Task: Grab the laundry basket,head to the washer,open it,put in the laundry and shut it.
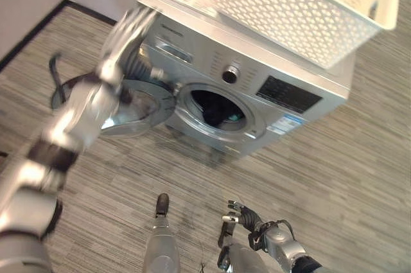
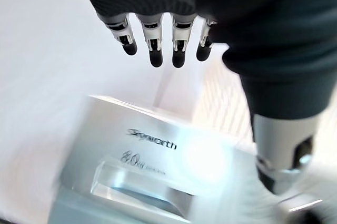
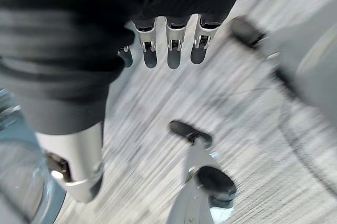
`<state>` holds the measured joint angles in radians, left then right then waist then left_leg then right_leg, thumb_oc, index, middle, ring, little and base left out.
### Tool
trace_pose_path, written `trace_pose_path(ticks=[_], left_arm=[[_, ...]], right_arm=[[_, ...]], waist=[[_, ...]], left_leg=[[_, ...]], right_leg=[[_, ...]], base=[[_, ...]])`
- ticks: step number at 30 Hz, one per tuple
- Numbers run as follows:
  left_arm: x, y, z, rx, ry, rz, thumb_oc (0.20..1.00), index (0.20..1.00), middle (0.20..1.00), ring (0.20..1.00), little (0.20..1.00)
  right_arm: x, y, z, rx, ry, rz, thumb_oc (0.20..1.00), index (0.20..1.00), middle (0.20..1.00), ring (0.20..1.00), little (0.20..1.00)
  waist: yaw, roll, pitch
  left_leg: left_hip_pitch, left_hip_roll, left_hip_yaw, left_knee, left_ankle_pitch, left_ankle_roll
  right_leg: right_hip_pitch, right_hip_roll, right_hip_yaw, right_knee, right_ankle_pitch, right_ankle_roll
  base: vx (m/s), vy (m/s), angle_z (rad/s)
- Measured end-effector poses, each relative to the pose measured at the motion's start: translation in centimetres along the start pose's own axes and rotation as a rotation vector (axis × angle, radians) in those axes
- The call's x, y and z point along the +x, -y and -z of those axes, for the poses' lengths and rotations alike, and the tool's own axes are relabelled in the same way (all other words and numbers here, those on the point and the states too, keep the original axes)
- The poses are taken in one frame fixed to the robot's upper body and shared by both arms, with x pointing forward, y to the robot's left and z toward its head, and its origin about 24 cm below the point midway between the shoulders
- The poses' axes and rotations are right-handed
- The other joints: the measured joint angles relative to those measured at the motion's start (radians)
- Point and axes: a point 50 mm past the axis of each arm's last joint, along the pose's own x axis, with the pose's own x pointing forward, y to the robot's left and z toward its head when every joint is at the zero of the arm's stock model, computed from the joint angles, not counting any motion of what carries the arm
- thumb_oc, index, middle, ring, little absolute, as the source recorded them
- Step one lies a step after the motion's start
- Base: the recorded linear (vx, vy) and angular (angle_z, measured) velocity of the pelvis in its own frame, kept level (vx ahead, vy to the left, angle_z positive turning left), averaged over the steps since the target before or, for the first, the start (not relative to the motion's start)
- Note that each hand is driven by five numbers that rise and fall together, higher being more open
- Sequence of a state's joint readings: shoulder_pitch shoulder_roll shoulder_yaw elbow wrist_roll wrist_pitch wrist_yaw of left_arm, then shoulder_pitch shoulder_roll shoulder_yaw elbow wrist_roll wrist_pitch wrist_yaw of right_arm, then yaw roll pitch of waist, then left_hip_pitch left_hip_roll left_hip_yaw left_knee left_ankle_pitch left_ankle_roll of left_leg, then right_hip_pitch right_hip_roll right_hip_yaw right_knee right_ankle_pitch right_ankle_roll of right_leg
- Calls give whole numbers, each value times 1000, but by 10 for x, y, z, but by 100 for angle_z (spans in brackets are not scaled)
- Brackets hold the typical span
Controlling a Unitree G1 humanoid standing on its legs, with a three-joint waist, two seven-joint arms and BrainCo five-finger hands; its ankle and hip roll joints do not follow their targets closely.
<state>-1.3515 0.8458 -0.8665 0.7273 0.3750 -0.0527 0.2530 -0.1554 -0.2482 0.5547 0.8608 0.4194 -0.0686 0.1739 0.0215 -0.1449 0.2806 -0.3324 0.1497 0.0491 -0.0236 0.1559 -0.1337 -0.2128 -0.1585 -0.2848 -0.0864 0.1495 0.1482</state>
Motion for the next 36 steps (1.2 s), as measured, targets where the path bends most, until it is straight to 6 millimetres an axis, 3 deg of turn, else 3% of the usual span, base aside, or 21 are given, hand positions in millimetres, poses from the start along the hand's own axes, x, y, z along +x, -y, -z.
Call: trace_pose_path(ticks=[1,5,10,14,17,19,20,22,23,24,28,30,32,36], left_arm=[[3,-2,7,38,-44,4,1000,1000,1000,1000,1000],[15,-13,17,66,-129,-80,1000,1000,1000,1000,1000],[19,-22,26,48,-184,-90,1000,1000,1000,1000,1000],[15,-26,36,9,-232,-123,1000,1000,1000,1000,1000],[3,-26,48,-12,-267,-233,1000,1000,1000,1000,1000],[-12,-24,57,-30,-294,-285,1000,1000,1000,1000,1000],[-38,-19,61,-77,-290,-362,1000,1000,1000,1000,1000],[-53,-16,59,-44,-250,-399,1000,1000,1000,1000,1000],[-89,-20,66,-91,-285,-497,1000,1000,1000,1000,1000],[-101,-14,71,-92,-317,-503,1000,1000,1000,1000,1000],[-174,43,114,-89,-653,-340,1000,1000,1000,1000,1000],[-199,67,118,-104,-749,-257,1000,1000,1000,1000,1000],[-212,78,130,-92,-813,-183,1000,1000,1000,1000,1000],[-235,76,175,-97,-1033,-76,1000,1000,1000,1000,1000]], right_arm=[[0,5,-6,-9,11,17,1000,1000,1000,1000,1000],[-4,13,-8,43,39,41,1000,1000,1000,1000,1000],[-7,26,-14,71,69,67,1000,1000,1000,1000,1000],[-7,16,-11,65,60,31,1000,1000,1000,1000,1000],[-4,-4,-9,41,56,-43,1000,1000,1000,1000,1000],[-3,-10,-7,48,61,-57,1000,1000,1000,1000,1000],[-3,-16,-3,70,64,-64,1000,1000,1000,1000,1000],[-3,-18,4,87,44,-58,1000,1000,1000,1000,1000],[-3,-15,6,154,48,-18,1000,1000,1000,1000,1000],[-4,-13,9,168,47,-5,1000,1000,1000,1000,1000],[-8,2,8,187,59,52,1000,1000,1000,1000,1000],[-10,10,9,195,57,87,1000,1000,1000,1000,1000],[-10,13,7,191,57,94,1000,1000,1000,1000,1000],[-13,19,4,175,52,91,1000,1000,1000,1000,1000]], waist=[[-32,7,32],[-36,-6,56],[-40,-16,57],[-42,-19,56],[-44,-21,48],[-43,-20,48],[-41,-19,49],[-27,-21,50],[-26,-19,52],[-12,-17,54],[34,-3,63],[66,1,69],[82,1,69],[71,0,71]], left_leg=[[-2,7,-3,-3,8,2],[-2,51,3,-14,14,-8],[-17,69,10,-13,9,-18],[-28,73,15,-15,10,-20],[-55,76,11,-17,11,-20],[-54,77,12,-16,11,-19],[-53,79,9,-16,11,-19],[-55,80,-1,-23,17,-23],[-45,82,5,-31,23,-26],[-39,82,5,-32,24,-26],[-14,84,-5,-50,23,-25],[-6,82,-15,-53,23,-26],[13,80,-12,-59,23,-26],[27,84,-11,-65,19,-32]], right_leg=[[-3,11,0,0,7,-12],[-15,54,3,0,5,-29],[-37,66,23,-1,-8,-30],[-59,68,36,-1,-7,-29],[-92,71,36,-1,-5,-27],[-91,71,36,-1,0,-24],[-92,73,34,-1,2,-26],[-93,76,26,0,14,-45],[-86,78,24,0,14,-51],[-83,78,24,0,14,-52],[-53,81,3,0,1,-52],[-37,79,1,-1,-3,-47],[-23,77,4,-1,-9,-43],[-12,79,11,-9,-22,-37]], base=[[-16,-37,-7],[-10,-21,-9],[20,-16,-9],[42,-10,-16],[43,-23,-8],[61,-32,-9],[73,-28,1],[41,-14,10],[31,-13,5],[54,-21,4],[28,-5,14],[7,6,19],[-1,3,3],[-6,-1,-5]])
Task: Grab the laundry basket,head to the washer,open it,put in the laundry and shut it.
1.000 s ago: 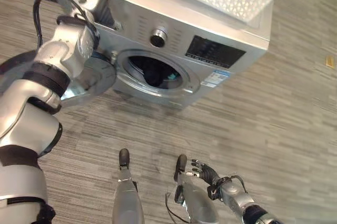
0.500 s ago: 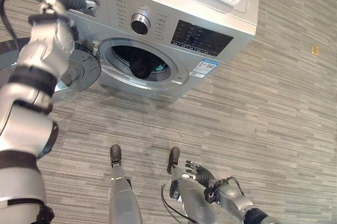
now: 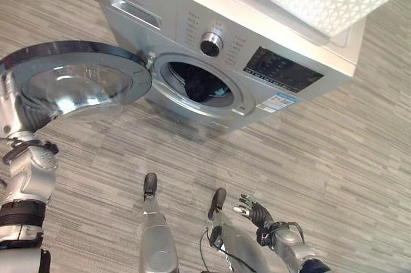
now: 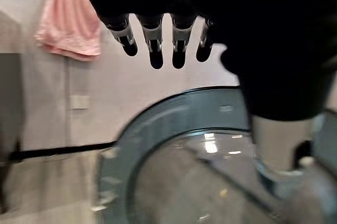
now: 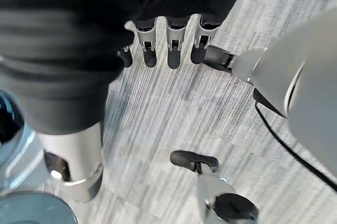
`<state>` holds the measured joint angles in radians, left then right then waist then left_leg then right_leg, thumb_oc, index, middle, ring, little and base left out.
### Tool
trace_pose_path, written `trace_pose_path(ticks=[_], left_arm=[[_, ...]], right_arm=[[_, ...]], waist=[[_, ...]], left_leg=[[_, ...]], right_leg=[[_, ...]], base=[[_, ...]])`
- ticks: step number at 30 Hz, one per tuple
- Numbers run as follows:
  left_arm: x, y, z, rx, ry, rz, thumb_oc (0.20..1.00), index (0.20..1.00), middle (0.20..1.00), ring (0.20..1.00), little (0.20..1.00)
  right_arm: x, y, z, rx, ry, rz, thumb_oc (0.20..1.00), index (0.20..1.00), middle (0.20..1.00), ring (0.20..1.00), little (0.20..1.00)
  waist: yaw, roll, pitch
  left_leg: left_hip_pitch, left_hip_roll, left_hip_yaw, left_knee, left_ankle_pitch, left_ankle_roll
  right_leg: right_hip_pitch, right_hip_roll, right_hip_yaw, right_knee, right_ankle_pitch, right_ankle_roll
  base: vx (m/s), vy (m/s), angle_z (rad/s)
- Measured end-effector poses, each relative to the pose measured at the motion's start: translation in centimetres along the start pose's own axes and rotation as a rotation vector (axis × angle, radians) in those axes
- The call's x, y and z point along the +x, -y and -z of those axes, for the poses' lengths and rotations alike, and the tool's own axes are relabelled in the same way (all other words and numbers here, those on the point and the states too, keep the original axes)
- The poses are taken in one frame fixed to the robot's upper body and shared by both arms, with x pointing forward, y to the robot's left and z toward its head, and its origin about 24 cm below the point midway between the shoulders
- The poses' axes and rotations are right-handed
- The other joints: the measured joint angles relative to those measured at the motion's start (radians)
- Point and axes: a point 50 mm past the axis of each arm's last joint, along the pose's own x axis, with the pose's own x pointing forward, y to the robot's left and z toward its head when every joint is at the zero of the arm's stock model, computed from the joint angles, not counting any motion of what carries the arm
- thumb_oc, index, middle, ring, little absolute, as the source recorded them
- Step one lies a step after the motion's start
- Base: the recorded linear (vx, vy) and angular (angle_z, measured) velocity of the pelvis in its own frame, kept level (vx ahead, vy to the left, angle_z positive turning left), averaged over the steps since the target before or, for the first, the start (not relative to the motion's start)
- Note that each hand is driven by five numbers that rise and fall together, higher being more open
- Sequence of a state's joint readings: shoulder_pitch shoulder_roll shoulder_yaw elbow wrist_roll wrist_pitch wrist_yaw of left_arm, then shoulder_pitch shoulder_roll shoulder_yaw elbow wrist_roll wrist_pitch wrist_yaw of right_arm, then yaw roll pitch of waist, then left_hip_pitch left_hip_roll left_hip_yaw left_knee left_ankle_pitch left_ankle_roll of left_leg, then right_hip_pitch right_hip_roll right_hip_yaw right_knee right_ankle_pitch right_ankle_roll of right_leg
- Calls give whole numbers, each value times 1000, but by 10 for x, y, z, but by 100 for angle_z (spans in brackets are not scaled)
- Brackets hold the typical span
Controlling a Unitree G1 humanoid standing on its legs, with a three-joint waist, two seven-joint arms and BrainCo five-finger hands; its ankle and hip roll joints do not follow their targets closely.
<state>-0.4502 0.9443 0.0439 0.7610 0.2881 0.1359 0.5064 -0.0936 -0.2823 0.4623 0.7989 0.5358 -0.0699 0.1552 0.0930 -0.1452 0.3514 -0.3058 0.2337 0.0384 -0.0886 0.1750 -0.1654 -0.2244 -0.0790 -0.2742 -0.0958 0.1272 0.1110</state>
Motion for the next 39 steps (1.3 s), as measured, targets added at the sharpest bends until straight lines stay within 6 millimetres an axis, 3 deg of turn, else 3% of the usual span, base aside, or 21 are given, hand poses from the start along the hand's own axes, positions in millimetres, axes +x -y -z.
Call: trace_pose_path(ticks=[4,5,8,11,14,21,24,25,29,32,34,35,36,39], left_arm=[[25,-13,28,18,-224,128,1000,1000,1000,1000,1000],[39,-30,25,4,-263,172,1000,1000,1000,1000,1000],[65,-69,-10,-49,-221,153,1000,1000,1000,1000,1000],[80,-98,-57,-140,-68,129,1000,1000,1000,1000,1000],[78,-91,-49,-123,-92,158,1000,1000,1000,1000,1000],[73,-84,-29,-80,-145,228,1000,1000,1000,1000,1000],[64,-68,-7,26,-204,286,1000,1000,1000,1000,1000],[59,-66,11,78,-258,325,1000,1000,1000,1000,1000],[9,6,60,327,-357,606,1000,1000,1000,1000,1000],[-58,77,82,499,-331,880,1000,1000,1000,1000,1000],[-98,112,82,510,-284,1032,1000,1000,1000,1000,1000],[-138,141,76,485,-205,1147,1000,1000,1000,1000,1000],[-164,156,69,441,-138,1217,1000,1000,1000,1000,1000],[-218,182,39,289,8,1342,1000,1000,1000,1000,1000]], right_arm=[[-5,11,8,-10,-55,27,1000,1000,1000,1000,1000],[-6,15,11,-45,-89,23,1000,1000,1000,1000,1000],[-7,12,19,-64,-128,4,1000,1000,1000,1000,1000],[-7,10,21,-50,-133,-6,1000,1000,1000,1000,1000],[-6,8,19,-32,-120,-16,1000,1000,1000,1000,1000],[-5,8,18,-39,-122,-19,1000,1000,1000,1000,1000],[-5,8,18,-49,-125,-20,1000,1000,1000,1000,1000],[-5,9,19,-58,-132,-19,1000,1000,1000,1000,1000],[-9,13,36,-99,-212,4,1000,1000,1000,1000,1000],[-8,9,32,-128,-195,-15,1000,1000,1000,1000,1000],[-6,4,24,-127,-155,-33,1000,1000,1000,1000,1000],[-5,2,16,-109,-112,-38,1000,1000,1000,1000,1000],[-5,3,13,-92,-90,-33,1000,1000,1000,1000,1000],[-7,8,14,-50,-86,-3,1000,1000,1000,1000,1000]], waist=[[-14,-2,0],[-25,-10,3],[-28,-40,18],[-68,-64,24],[-93,-73,28],[-90,-77,26],[-91,-78,25],[-89,-79,24],[-75,-76,14],[-68,-90,-2],[-69,-104,-12],[-71,-110,-16],[-70,-109,-16],[-76,-91,-19]], left_leg=[[-3,7,1,1,2,-9],[-13,10,5,2,7,-11],[-19,18,0,2,13,-18],[-64,13,-27,8,20,-15],[-64,11,-27,7,20,-15],[-61,16,-31,3,18,-16],[-60,14,-31,9,15,-17],[-60,15,-32,10,14,-18],[-42,2,-28,12,10,-11],[-35,-17,-15,13,9,4],[-27,-26,1,12,3,13],[-4,-34,17,4,5,20],[16,-41,29,-1,2,25],[65,-52,45,-2,-6,36]], right_leg=[[-7,8,12,0,3,-3],[-19,11,15,0,8,-3],[-21,19,12,4,11,-2],[-42,17,-14,9,8,1],[-43,20,-15,9,15,-8],[-37,26,-14,9,12,-10],[-33,25,-11,9,7,-6],[-32,26,-9,9,5,-3],[-18,11,-3,8,0,0],[-19,-11,13,9,7,-1],[-20,-24,24,9,10,6],[-11,-34,36,9,14,10],[2,-42,47,9,15,12],[43,-57,56,9,13,18]], base=[[5,-14,-6],[24,-38,-7],[19,-33,2],[23,-6,21],[35,-2,4],[25,-4,3],[0,0,0],[0,0,0],[1,10,1],[-30,79,-6],[57,69,-18],[64,59,-18],[85,91,-20],[63,60,-11]])
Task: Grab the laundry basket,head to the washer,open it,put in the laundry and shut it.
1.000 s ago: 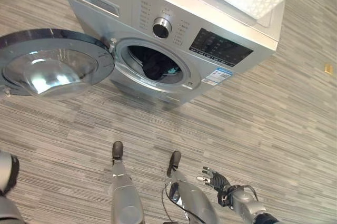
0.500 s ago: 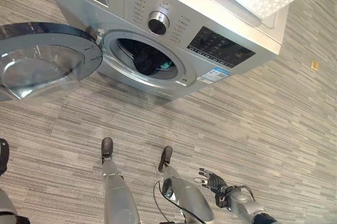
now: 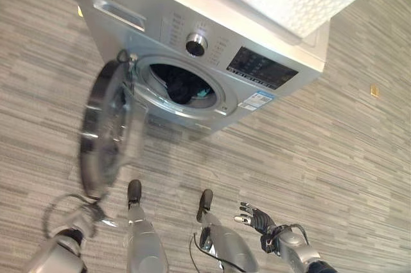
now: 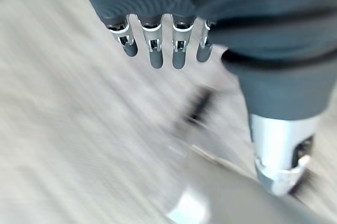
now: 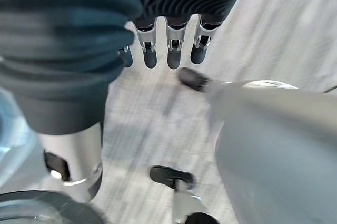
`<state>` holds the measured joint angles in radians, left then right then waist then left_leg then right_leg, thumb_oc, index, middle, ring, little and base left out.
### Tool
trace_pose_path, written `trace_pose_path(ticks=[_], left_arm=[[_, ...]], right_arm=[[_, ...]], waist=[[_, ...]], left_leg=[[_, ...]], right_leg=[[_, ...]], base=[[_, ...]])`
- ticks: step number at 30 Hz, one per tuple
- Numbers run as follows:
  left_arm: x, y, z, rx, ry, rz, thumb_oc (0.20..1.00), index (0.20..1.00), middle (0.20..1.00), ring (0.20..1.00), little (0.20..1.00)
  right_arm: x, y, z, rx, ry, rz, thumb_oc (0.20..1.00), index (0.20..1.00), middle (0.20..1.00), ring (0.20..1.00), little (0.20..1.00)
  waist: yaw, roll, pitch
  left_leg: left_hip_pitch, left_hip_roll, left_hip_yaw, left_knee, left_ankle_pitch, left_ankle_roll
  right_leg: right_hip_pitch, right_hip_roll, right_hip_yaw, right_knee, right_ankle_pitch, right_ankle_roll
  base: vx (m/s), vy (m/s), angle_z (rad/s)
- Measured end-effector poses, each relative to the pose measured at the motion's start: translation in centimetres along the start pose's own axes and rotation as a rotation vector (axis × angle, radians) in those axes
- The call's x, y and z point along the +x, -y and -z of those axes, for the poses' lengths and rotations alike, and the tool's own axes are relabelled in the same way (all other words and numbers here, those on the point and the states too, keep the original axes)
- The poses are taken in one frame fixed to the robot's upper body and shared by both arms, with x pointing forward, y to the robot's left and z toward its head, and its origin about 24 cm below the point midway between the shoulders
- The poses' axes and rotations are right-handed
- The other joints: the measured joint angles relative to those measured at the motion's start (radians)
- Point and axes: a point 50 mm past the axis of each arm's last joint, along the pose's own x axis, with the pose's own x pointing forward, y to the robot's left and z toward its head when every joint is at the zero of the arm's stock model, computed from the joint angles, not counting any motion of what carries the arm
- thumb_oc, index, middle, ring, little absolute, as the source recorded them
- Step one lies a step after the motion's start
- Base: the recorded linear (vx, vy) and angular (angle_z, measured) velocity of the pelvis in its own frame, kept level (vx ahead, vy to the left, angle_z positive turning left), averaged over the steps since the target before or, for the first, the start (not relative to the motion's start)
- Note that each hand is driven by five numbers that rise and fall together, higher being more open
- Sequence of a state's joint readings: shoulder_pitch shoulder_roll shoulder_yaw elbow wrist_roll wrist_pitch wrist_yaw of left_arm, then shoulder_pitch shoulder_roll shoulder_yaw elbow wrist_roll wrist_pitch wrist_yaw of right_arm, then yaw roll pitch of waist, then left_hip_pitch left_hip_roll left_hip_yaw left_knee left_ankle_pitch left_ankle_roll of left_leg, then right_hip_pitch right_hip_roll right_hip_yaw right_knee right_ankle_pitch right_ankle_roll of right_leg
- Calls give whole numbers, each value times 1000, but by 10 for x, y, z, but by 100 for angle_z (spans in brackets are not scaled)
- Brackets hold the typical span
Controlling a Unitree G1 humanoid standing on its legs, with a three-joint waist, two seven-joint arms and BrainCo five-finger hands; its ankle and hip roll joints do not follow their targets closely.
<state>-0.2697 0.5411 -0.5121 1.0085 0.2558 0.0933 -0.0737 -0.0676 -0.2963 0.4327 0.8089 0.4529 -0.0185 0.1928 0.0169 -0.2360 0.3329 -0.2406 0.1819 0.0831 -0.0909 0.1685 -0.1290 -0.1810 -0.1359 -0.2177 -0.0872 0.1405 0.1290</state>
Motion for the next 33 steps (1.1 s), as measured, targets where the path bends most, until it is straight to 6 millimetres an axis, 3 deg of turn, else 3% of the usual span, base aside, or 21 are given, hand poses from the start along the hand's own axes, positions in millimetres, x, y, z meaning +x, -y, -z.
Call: trace_pose_path(ticks=[1,3,6,7,9,12,16,17,19,21,24,27,28,30,31,33], left_arm=[[-1,14,-18,-18,103,22,1000,1000,1000,1000,1000],[-10,20,-53,-87,278,18,1000,1000,1000,1000,1000],[-21,21,-86,-152,441,30,1000,1000,1000,1000,1000],[-22,22,-98,-192,480,41,1000,1000,1000,1000,1000],[-27,23,-119,-239,550,61,1000,1000,1000,1000,1000],[-34,25,-154,-263,656,78,1000,1000,1000,1000,1000],[-57,23,-223,-306,856,64,1000,1000,1000,1000,1000],[-65,15,-242,-364,918,45,1000,1000,1000,1000,1000],[-75,-3,-259,-423,991,-2,1000,1000,1000,1000,1000],[-80,-15,-259,-443,1027,-41,1000,1000,1000,1000,1000],[-73,-20,-234,-484,996,-53,1000,1000,1000,1000,1000],[-51,-9,-170,-488,830,-49,1000,1000,1000,1000,1000],[-48,1,-135,-485,757,-34,1000,1000,1000,1000,1000],[-51,16,-107,-479,708,11,1000,1000,1000,1000,1000],[-49,26,-89,-476,655,43,1000,1000,1000,1000,1000],[-48,41,-59,-491,562,76,1000,1000,1000,1000,1000]], right_arm=[[-2,4,4,10,-8,14,1000,1000,1000,1000,1000],[-7,15,15,20,-46,62,1000,1000,1000,1000,1000],[-17,26,35,25,-115,105,1000,1000,1000,1000,1000],[-22,30,45,21,-153,120,1000,1000,1000,1000,1000],[-25,33,55,26,-194,142,1000,1000,1000,1000,1000],[-28,37,61,25,-218,163,1000,1000,1000,1000,1000],[-27,30,68,33,-229,178,1000,1000,1000,1000,1000],[-27,26,69,23,-231,169,1000,1000,1000,1000,1000],[-24,21,67,14,-208,159,1000,1000,1000,1000,1000],[-25,18,68,18,-199,154,1000,1000,1000,1000,1000],[-23,15,64,1,-186,135,1000,1000,1000,1000,1000],[-15,13,44,-59,-135,88,1000,1000,1000,1000,1000],[-6,9,30,-136,-121,58,1000,1000,1000,1000,1000],[7,5,14,-272,-135,32,1000,1000,1000,1000,1000],[13,2,3,-328,-125,28,1000,1000,1000,1000,1000],[24,1,-21,-393,-97,53,1000,1000,1000,1000,1000]], waist=[[2,22,-5],[-1,62,-23],[-5,132,-59],[-11,171,-79],[-33,201,-96],[-36,211,-106],[-67,189,-117],[-83,176,-125],[-89,162,-133],[-92,156,-132],[-87,163,-128],[-44,184,-114],[0,201,-105],[44,226,-94],[85,248,-91],[138,257,-93]], left_leg=[[14,-3,9,0,-5,5],[33,-8,14,-1,-9,8],[44,-9,16,-1,-12,10],[49,-7,16,-1,-12,10],[59,-2,19,-1,-13,10],[66,1,29,-1,-15,10],[61,4,22,-1,-14,10],[51,5,20,-1,-14,10],[24,5,19,-1,-12,9],[24,7,32,-1,-12,10],[34,8,34,-1,-13,12],[64,4,17,-1,-16,13],[68,2,5,-1,-23,13],[73,-2,-22,-1,-24,10],[77,-9,-47,-1,-23,10],[74,-19,-53,-1,-27,8]], right_leg=[[7,-5,12,0,-3,3],[22,-10,20,0,-2,6],[30,-10,22,0,-5,9],[35,-4,22,0,-6,9],[41,-1,26,0,-8,7],[41,4,38,0,-8,5],[38,13,35,0,-8,0],[30,14,34,0,-9,-1],[0,14,37,0,-4,-2],[-8,15,43,0,2,1],[3,16,40,0,2,-2],[47,14,17,0,-10,-1],[63,7,6,-2,-24,1],[88,3,-22,-1,-28,2],[110,-5,-46,-5,-38,8],[114,-9,-54,-2,-44,16]], base=[[64,49,-15],[46,28,-10],[17,10,-3],[13,3,-5],[19,-8,-8],[-14,-37,-12],[-72,-32,2],[-111,-25,3],[-64,-11,-8],[-35,9,-15],[3,8,2],[28,29,19],[29,22,37],[10,21,51],[3,22,50],[10,13,34]])
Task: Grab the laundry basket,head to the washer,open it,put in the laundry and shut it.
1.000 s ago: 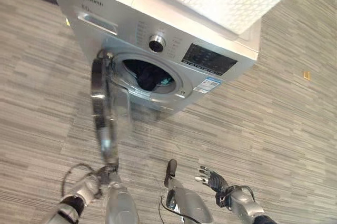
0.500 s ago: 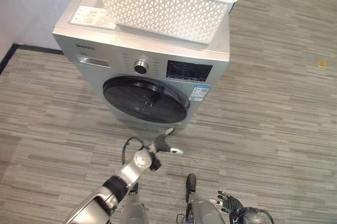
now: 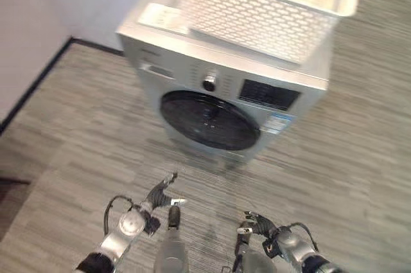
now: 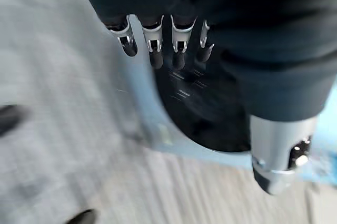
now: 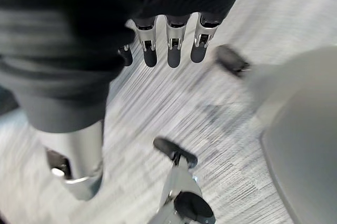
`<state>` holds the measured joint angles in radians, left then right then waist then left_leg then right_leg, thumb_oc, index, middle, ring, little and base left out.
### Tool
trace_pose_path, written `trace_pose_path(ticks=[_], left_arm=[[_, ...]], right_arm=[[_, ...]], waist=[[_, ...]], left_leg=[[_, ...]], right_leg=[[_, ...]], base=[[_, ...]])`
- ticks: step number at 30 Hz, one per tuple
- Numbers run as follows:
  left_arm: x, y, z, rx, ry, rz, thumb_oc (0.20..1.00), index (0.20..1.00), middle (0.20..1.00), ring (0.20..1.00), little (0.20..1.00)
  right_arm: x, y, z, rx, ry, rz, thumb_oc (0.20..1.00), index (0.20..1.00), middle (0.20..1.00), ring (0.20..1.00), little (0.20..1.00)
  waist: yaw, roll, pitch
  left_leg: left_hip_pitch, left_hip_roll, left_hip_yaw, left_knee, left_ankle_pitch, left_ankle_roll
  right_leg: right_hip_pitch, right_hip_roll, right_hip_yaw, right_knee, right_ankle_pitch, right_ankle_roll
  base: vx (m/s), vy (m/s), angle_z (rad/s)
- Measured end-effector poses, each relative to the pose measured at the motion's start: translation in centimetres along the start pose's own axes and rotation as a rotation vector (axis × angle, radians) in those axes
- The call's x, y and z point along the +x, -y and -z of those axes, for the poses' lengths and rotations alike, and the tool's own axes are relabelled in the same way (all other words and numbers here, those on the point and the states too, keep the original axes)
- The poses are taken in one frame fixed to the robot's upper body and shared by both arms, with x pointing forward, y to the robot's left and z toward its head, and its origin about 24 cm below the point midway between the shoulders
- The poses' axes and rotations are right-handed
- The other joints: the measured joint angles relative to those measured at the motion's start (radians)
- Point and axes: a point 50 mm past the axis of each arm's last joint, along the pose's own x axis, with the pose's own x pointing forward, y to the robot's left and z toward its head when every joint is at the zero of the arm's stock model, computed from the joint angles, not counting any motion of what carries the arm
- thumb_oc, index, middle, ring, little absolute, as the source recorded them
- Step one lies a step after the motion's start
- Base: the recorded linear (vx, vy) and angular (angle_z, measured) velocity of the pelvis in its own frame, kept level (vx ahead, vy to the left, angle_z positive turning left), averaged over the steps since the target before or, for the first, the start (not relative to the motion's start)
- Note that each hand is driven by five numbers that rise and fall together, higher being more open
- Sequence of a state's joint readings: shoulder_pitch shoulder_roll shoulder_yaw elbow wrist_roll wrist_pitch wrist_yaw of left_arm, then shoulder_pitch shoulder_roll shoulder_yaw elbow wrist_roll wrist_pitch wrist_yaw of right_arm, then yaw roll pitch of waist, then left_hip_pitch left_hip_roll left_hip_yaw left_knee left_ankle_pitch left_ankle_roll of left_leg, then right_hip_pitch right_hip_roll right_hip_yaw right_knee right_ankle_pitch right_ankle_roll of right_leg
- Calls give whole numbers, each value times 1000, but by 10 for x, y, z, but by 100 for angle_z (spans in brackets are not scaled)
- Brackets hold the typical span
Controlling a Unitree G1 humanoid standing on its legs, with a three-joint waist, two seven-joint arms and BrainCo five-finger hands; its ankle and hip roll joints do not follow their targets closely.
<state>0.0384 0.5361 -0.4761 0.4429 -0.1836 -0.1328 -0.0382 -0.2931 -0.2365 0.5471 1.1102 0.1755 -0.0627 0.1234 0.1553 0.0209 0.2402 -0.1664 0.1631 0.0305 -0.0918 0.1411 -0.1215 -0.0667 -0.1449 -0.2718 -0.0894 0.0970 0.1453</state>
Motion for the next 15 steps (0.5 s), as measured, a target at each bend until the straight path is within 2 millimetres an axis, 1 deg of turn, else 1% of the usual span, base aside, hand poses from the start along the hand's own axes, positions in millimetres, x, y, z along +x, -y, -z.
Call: trace_pose_path(ticks=[1,2,3,4,5,6,7,8,9,10,11,12,13,14,15], left_arm=[[-7,-1,18,-15,-66,-10,1000,1000,1000,1000,1000],[-14,0,38,-31,-148,-21,1000,1000,1000,1000,1000],[-30,3,79,-170,-289,-130,1000,1000,1000,1000,1000],[-36,6,98,-284,-373,-221,1000,1000,1000,1000,1000],[-43,7,113,-350,-459,-290,1000,1000,1000,1000,1000],[-56,9,126,-351,-531,-299,1000,1000,1000,1000,1000],[-64,9,132,-348,-563,-303,1000,1000,1000,1000,1000],[-66,8,134,-369,-568,-320,1000,1000,1000,1000,1000],[-64,8,135,-431,-575,-364,1000,1000,1000,1000,1000],[-65,9,136,-431,-582,-364,1000,1000,1000,1000,1000],[-62,8,136,-439,-589,-370,1000,1000,1000,1000,1000],[-64,9,137,-439,-596,-369,1000,1000,1000,1000,1000],[-66,11,140,-441,-610,-368,1000,1000,1000,1000,1000],[-65,11,140,-441,-613,-368,1000,1000,1000,1000,1000],[-66,13,141,-446,-619,-368,1000,1000,1000,1000,1000]], right_arm=[[2,6,-12,-16,32,31,1000,1000,1000,1000,1000],[2,10,-17,-19,48,58,1000,1000,1000,1000,1000],[-1,14,-4,54,23,97,1000,1000,1000,1000,1000],[-4,14,11,90,-17,116,1000,1000,1000,1000,1000],[-8,10,27,104,-65,118,1000,1000,1000,1000,1000],[-11,5,42,113,-108,113,1000,1000,1000,1000,1000],[-17,-1,60,136,-155,114,1000,1000,1000,1000,1000],[-22,-5,76,157,-206,117,1000,1000,1000,1000,1000],[-30,-10,96,177,-273,122,1000,1000,1000,1000,1000],[-36,-15,109,192,-313,121,1000,1000,1000,1000,1000],[-44,-20,124,216,-369,122,1000,1000,1000,1000,1000],[-46,-21,127,216,-390,122,1000,1000,1000,1000,1000],[-51,-25,136,215,-421,116,1000,1000,1000,1000,1000],[-59,-30,149,218,-468,109,1000,1000,1000,1000,1000],[-62,-32,154,236,-487,114,1000,1000,1000,1000,1000]], waist=[[1,1,-1],[4,-4,-3],[22,-13,-17],[23,-17,-26],[26,-29,-43],[24,-43,-63],[25,-60,-83],[24,-64,-91],[19,-66,-101],[17,-67,-117],[16,-68,-128],[18,-67,-141],[2,-69,-168],[-28,-71,-193],[-28,-64,-203]], left_leg=[[-9,-7,-23,0,1,1],[-9,-15,-34,0,5,6],[7,-33,-51,0,-3,14],[23,-41,-58,0,-6,15],[32,-46,-62,0,-7,14],[32,-51,-68,0,-11,15],[31,-52,-71,1,-13,17],[33,-54,-71,1,-14,17],[48,-57,-69,1,-15,18],[53,-57,-64,1,-18,18],[82,-55,-43,1,-27,20],[96,-53,-28,0,-32,18],[103,-51,-16,0,-41,18],[119,-49,-5,0,-47,21],[128,-47,8,-1,-51,23]], right_leg=[[8,-6,-23,1,-2,2],[19,-13,-41,1,-6,2],[51,-29,-66,2,-17,12],[73,-35,-76,1,-21,15],[84,-40,-79,1,-28,14],[87,-45,-86,1,-36,13],[89,-45,-91,2,-42,14],[92,-46,-91,2,-42,15],[106,-49,-91,1,-42,16],[108,-51,-89,1,-43,15],[122,-53,-69,1,-43,15],[127,-53,-60,1,-44,16],[126,-53,-45,1,-49,17],[127,-57,-33,0,-52,11],[133,-58,-25,-3,-53,11]], base=[[42,0,53],[30,-12,65],[46,-17,55],[35,-9,40],[37,2,28],[23,-10,19],[13,-13,12],[10,4,4],[6,24,-4],[-11,34,-24],[-8,17,-37],[-16,25,-48],[-17,21,-42],[-17,21,-36],[-25,2,-28]])
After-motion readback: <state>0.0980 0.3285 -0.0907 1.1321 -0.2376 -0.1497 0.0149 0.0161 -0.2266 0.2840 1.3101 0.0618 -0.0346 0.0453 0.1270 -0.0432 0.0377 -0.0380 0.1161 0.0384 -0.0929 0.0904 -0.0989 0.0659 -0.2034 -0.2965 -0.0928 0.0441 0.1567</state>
